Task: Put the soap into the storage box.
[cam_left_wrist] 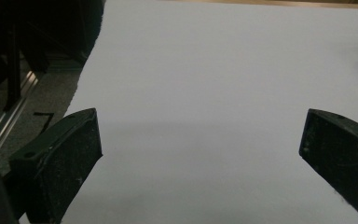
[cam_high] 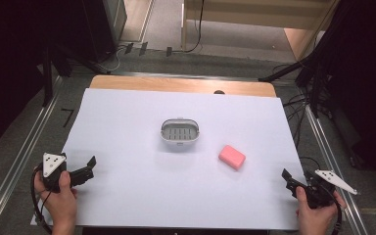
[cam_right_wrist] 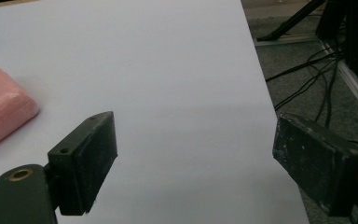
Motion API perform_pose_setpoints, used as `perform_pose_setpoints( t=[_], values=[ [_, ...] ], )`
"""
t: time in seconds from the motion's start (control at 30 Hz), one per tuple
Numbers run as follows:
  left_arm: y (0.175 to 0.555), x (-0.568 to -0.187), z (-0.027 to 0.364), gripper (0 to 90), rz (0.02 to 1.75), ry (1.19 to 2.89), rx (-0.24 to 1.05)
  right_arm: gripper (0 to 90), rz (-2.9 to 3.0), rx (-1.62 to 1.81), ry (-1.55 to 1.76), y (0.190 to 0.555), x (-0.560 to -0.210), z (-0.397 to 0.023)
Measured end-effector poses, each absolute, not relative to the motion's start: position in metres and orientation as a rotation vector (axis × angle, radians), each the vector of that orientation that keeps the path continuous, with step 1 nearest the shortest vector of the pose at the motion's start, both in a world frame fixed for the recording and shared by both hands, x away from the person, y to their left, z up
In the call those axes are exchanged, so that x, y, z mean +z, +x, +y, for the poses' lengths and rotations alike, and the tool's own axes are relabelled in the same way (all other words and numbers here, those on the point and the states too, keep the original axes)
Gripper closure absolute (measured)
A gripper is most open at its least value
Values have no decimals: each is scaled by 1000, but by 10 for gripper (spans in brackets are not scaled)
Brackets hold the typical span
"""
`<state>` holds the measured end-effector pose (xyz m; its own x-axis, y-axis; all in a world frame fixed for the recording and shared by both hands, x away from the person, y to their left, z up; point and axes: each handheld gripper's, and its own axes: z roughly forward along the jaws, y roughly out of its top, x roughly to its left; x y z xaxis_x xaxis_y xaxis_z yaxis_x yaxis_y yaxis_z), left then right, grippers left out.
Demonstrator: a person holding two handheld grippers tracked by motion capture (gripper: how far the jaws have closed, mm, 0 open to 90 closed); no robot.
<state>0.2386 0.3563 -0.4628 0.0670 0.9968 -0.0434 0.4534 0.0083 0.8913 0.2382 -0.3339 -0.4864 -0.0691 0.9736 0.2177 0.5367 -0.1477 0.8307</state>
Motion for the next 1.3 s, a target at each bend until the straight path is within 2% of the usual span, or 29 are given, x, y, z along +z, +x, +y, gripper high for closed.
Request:
perform_pose_setpoints(
  t=[0.1, 0.3, 0.63, 0.9, 1.3],
  values=[
    [239, -463, 358, 0, 1536, 1527, 880, 169, 1628, 1130, 1691, 238, -485, -333],
    [238, -463, 359, 0, 1524, 1520, 876, 369, 1721, 1056, 1578, 244, -483, -323],
    [237, -462, 355, 0, 1486, 1558, 902, 359, 2015, 944, 1460, 256, -463, -303],
    [238, -462, 353, 0, 1482, 1577, 904, 272, 2199, 889, 1397, 265, -454, -292],
    [238, -463, 352, 0, 1477, 1582, 921, 258, 2333, 899, 1357, 277, -447, -275]
  ],
)
